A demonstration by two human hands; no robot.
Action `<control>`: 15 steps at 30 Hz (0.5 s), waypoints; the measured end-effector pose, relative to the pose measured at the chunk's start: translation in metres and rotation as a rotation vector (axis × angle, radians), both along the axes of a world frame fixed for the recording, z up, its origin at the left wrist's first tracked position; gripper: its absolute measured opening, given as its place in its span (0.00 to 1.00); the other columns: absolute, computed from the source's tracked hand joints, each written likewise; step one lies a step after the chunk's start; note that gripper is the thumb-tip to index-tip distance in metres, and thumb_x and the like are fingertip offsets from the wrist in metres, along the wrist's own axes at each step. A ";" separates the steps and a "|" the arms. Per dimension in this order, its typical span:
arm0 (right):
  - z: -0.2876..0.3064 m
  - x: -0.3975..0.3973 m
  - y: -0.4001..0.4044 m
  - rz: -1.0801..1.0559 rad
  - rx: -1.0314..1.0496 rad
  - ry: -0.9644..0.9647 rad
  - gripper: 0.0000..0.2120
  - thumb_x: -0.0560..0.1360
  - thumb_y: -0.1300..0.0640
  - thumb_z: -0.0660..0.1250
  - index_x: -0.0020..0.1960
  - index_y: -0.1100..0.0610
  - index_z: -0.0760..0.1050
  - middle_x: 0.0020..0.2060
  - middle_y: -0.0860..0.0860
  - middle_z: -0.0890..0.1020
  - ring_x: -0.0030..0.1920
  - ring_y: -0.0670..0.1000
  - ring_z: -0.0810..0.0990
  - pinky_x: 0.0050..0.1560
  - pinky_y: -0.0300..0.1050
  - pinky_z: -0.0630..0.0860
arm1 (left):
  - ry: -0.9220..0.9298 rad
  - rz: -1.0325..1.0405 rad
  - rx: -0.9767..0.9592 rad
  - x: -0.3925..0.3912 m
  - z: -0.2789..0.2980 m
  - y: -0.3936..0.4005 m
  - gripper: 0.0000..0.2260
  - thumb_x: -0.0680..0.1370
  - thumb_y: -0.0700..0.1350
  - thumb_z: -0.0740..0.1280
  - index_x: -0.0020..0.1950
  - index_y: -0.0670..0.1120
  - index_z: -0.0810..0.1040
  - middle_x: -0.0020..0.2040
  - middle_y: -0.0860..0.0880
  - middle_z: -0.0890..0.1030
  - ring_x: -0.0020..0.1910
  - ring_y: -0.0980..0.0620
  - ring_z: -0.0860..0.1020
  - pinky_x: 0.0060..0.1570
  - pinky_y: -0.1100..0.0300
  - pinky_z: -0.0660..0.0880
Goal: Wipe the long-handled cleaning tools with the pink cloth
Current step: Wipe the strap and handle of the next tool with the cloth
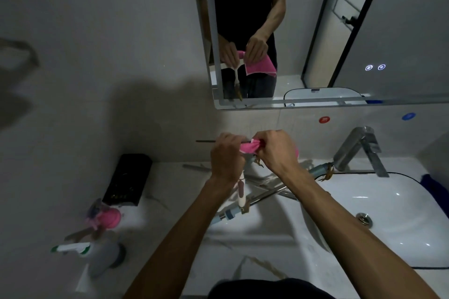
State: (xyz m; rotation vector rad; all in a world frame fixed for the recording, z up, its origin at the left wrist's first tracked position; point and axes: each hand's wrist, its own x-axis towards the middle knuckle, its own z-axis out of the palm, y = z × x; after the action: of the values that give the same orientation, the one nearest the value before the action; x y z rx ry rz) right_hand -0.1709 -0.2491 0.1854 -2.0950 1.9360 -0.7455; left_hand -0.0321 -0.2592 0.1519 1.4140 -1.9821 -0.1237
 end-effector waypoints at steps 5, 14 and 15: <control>-0.002 -0.004 0.002 -0.030 -0.106 -0.118 0.05 0.75 0.60 0.74 0.49 0.53 0.86 0.39 0.48 0.86 0.36 0.42 0.73 0.45 0.38 0.68 | 0.093 0.062 0.080 0.013 -0.001 -0.007 0.05 0.76 0.38 0.71 0.45 0.47 0.84 0.37 0.50 0.83 0.35 0.51 0.79 0.34 0.58 0.76; -0.007 -0.019 -0.008 -0.178 0.052 -0.532 0.07 0.80 0.61 0.66 0.50 0.53 0.82 0.40 0.49 0.84 0.34 0.48 0.79 0.35 0.41 0.77 | 0.172 0.220 0.214 0.039 -0.008 -0.018 0.06 0.75 0.45 0.70 0.48 0.49 0.86 0.41 0.47 0.86 0.41 0.45 0.83 0.39 0.55 0.77; -0.004 -0.020 -0.008 -0.221 0.067 -0.630 0.05 0.81 0.58 0.65 0.51 0.52 0.80 0.40 0.47 0.83 0.35 0.46 0.80 0.35 0.37 0.75 | 0.241 0.249 0.269 0.042 -0.010 -0.019 0.06 0.75 0.44 0.71 0.48 0.49 0.87 0.41 0.48 0.86 0.42 0.46 0.83 0.41 0.55 0.77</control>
State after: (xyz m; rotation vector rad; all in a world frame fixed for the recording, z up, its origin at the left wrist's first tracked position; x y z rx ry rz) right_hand -0.1907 -0.2569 0.1815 -1.3768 1.7941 -1.1880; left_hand 0.0096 -0.2782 0.1416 1.7162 -1.6240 -0.4404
